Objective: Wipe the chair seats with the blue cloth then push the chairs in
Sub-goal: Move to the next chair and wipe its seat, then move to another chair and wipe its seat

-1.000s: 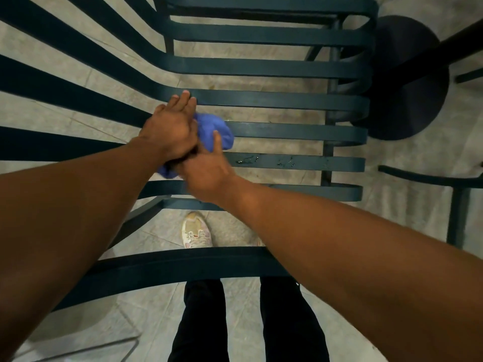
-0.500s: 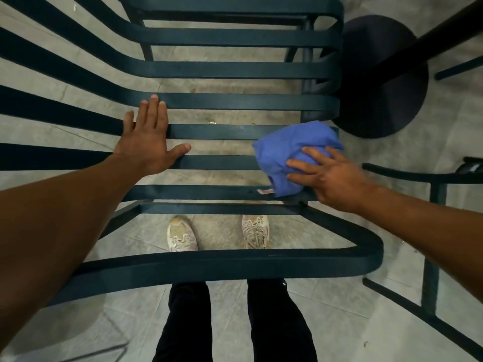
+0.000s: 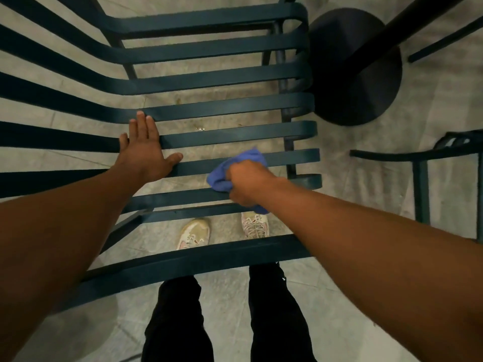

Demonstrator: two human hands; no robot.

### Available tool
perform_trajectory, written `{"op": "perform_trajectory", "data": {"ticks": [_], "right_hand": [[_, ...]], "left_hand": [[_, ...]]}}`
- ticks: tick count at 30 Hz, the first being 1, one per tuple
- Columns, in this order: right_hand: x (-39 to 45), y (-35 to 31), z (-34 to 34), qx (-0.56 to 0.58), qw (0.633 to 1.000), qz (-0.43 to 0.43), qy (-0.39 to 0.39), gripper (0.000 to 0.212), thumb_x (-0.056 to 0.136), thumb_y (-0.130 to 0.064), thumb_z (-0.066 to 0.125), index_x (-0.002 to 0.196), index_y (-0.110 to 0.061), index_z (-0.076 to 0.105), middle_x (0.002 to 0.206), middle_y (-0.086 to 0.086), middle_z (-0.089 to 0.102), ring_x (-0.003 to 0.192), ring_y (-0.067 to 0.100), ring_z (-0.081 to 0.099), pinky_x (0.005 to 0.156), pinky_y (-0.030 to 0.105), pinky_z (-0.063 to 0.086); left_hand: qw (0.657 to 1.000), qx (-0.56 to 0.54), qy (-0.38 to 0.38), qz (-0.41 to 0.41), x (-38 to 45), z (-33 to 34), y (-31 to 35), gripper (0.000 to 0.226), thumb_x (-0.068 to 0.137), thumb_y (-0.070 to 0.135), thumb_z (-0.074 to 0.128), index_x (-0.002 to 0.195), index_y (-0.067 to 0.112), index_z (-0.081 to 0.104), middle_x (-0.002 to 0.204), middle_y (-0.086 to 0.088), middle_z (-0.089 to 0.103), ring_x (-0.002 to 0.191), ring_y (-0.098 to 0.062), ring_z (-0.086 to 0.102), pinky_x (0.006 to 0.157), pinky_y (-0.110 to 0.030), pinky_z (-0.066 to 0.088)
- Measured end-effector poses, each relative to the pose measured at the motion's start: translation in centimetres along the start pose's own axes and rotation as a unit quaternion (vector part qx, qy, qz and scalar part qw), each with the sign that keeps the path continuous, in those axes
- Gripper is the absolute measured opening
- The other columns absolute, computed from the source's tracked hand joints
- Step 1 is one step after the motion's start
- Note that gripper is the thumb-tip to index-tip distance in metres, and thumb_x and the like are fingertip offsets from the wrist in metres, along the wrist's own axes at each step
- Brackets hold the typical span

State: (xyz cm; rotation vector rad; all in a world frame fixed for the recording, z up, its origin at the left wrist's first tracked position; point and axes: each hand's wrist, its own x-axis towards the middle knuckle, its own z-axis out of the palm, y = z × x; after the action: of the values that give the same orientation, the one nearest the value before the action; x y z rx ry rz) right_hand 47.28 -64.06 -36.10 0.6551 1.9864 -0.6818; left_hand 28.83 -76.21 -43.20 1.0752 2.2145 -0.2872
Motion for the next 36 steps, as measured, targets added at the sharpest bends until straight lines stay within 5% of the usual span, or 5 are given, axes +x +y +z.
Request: {"op": "perform_trajectory", "data": {"ticks": [8,15,25,31,36], "right_hand": [[4.3,-15.1,1.7,0.214,0.974,-0.061,-0.037,0.066,0.087,-0.059,0.052,0.133,-0.013,0.051,0.131,0.012,0.055,0.117,0.032,0.053,0.099,0.042,0.045],[-1.6,-6.5,0.7,0.271,0.950,0.079,0.131,0.037,0.089,-0.038,0.058,0.117,-0.014,0.057,0.112,0.010,0.060,0.105,0.030,0.058,0.076,0.030,0.044],[-19.4,1.3,1.4,0.299,0.833,0.244,0.398,0.063,0.087,-0.015,0.054,0.145,-0.031,0.035,0.139,0.011,0.042,0.123,0.033,0.043,0.098,0.044,0.041],[-27.7,3.1,9.8,0.366,0.792,0.393,0.290,0.075,0.090,-0.018,0.049,0.152,-0.017,0.006,0.149,0.013,0.029,0.135,0.035,0.027,0.108,0.055,0.023],[-31.6,3.1,17.5,0.460,0.756,0.393,0.251,0.066,0.088,-0.014,0.051,0.147,-0.017,0.022,0.139,0.013,0.041,0.125,0.035,0.039,0.102,0.049,0.032]], "left_hand": [[0.997,-0.057,-0.032,0.044,0.5,-1.9,-1.8,0.082,0.098,0.039,0.047,0.153,0.006,-0.005,0.160,-0.013,-0.014,0.148,-0.030,-0.007,0.120,-0.044,0.007],[0.991,-0.005,-0.074,0.113,-2.7,-5.8,0.0,0.051,0.090,0.022,0.058,0.138,0.010,0.044,0.138,-0.018,0.049,0.122,-0.038,0.050,0.103,-0.048,0.042],[0.930,0.112,0.006,0.349,-11.0,-12.6,14.6,0.055,0.100,0.038,0.035,0.148,0.011,0.028,0.154,-0.014,0.030,0.141,-0.033,0.026,0.113,-0.053,0.024],[0.861,0.199,-0.002,0.467,-19.8,-12.2,24.1,0.059,0.100,0.044,0.029,0.150,0.014,0.025,0.158,-0.012,0.021,0.145,-0.029,0.016,0.115,-0.048,0.015],[0.785,0.298,-0.030,0.543,-25.6,-8.1,27.8,0.058,0.099,0.044,0.033,0.147,0.011,0.030,0.154,-0.015,0.028,0.141,-0.031,0.024,0.113,-0.048,0.020]]}}
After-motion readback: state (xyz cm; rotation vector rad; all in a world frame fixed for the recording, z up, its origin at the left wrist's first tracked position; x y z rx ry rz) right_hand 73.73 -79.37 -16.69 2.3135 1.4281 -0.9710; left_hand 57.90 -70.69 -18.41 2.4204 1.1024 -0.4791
